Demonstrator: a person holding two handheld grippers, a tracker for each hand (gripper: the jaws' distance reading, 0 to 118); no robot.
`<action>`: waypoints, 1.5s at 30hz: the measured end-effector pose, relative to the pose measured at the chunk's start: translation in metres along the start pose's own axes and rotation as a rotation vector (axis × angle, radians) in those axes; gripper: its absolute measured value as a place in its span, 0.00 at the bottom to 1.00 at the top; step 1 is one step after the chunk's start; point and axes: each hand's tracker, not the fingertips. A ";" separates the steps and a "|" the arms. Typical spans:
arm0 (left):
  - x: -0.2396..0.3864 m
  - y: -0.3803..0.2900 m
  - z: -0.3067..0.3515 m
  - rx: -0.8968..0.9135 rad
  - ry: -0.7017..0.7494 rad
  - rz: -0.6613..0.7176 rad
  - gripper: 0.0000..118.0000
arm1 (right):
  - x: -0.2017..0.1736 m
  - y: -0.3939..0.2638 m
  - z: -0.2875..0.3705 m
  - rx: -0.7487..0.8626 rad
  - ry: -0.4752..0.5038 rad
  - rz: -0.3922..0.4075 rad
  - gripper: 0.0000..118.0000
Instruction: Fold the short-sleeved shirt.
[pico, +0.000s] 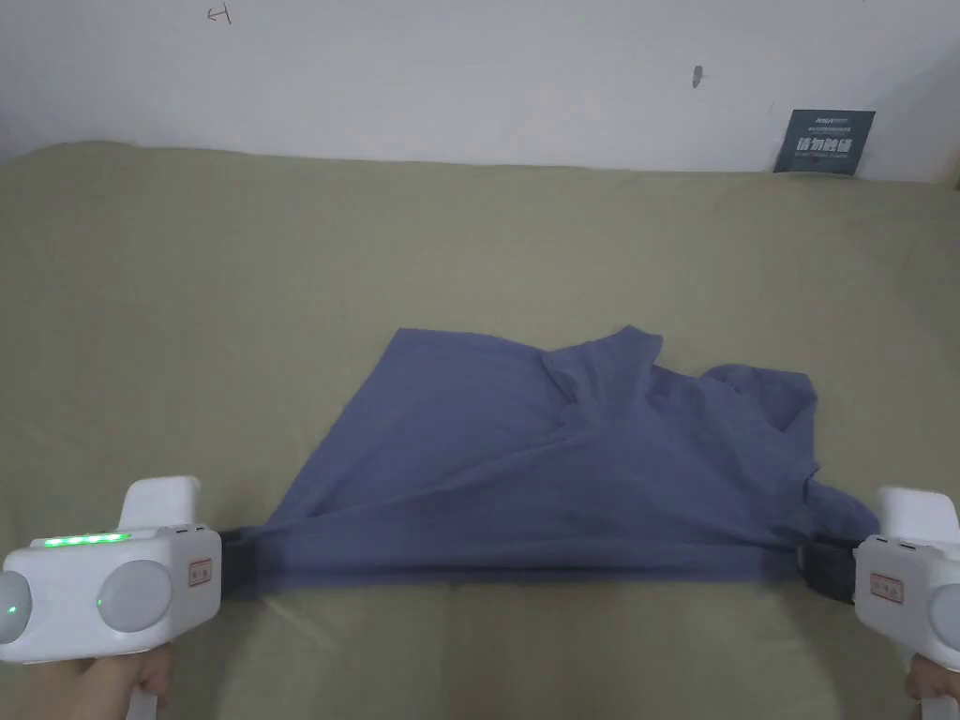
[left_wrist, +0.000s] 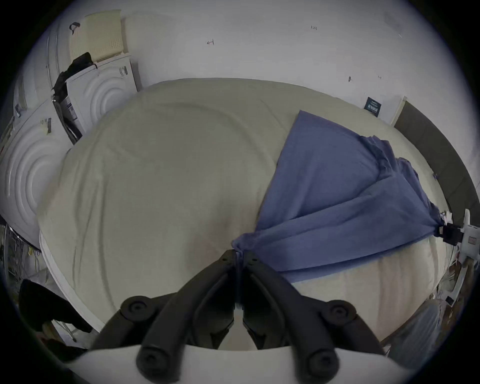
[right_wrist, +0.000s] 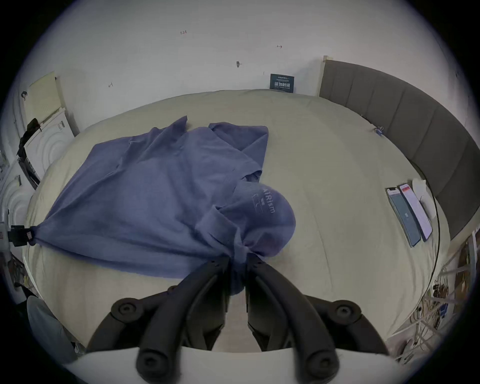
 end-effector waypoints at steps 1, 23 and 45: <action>-0.002 -0.001 0.002 0.009 -0.002 0.015 1.00 | -0.002 0.001 0.005 0.012 0.001 -0.014 0.96; -0.025 -0.046 0.027 0.105 -0.011 0.030 0.00 | -0.101 -0.034 0.069 0.273 0.058 0.037 0.06; -0.021 -0.001 -0.038 -0.128 -0.099 0.020 0.20 | -0.118 -0.054 0.056 0.189 0.110 0.102 0.06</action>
